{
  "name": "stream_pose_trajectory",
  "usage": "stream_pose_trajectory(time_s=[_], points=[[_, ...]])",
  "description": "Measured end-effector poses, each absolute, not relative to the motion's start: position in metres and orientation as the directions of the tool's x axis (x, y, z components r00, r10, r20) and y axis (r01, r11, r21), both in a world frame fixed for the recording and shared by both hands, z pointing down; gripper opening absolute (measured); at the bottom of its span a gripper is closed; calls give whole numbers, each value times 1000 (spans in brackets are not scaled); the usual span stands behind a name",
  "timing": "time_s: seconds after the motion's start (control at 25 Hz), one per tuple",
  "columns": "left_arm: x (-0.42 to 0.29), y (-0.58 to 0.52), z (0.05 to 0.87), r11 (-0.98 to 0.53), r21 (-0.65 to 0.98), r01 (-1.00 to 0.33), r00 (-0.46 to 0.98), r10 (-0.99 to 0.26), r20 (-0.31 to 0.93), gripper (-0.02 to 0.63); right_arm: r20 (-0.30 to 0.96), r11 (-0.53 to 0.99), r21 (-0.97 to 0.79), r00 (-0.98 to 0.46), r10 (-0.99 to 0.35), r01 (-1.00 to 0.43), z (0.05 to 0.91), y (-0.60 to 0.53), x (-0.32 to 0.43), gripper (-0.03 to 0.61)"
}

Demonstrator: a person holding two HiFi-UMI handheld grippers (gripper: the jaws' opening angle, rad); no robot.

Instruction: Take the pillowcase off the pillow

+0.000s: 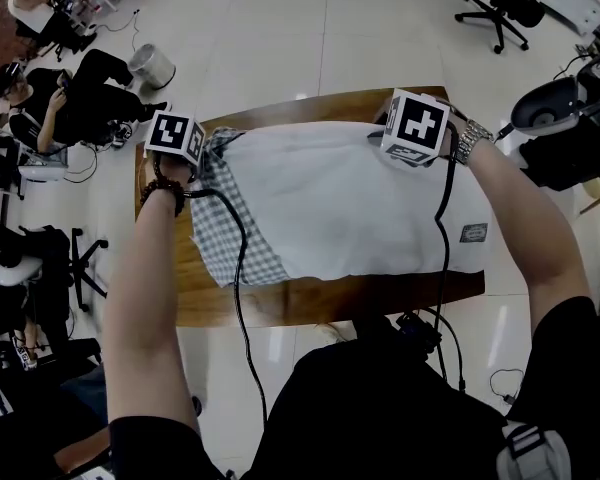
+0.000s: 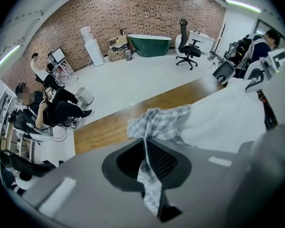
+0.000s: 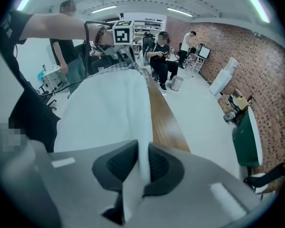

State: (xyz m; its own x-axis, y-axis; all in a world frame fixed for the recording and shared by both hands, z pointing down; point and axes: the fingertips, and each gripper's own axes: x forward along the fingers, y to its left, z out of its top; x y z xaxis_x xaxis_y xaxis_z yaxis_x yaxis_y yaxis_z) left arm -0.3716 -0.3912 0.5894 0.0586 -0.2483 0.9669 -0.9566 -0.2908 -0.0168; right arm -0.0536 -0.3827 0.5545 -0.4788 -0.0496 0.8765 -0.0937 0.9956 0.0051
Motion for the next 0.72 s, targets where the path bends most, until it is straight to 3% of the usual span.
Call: stream_pose_trajectory(time_s=[0.2, 0.44, 0.72], points=[[-351, -395, 582, -375, -20, -927, 109, -317, 942, 77, 862, 992, 64, -495, -108, -106, 562, -387, -56, 107], [-340, -374, 580, -365, 21, -931, 171, -385, 907, 130, 843, 977, 162, -496, -210, -139, 560, -377, -50, 181], [-321, -325, 578, -368, 79, -926, 257, -464, 848, 143, 772, 963, 200, -576, -269, -183, 535, -331, -64, 186]])
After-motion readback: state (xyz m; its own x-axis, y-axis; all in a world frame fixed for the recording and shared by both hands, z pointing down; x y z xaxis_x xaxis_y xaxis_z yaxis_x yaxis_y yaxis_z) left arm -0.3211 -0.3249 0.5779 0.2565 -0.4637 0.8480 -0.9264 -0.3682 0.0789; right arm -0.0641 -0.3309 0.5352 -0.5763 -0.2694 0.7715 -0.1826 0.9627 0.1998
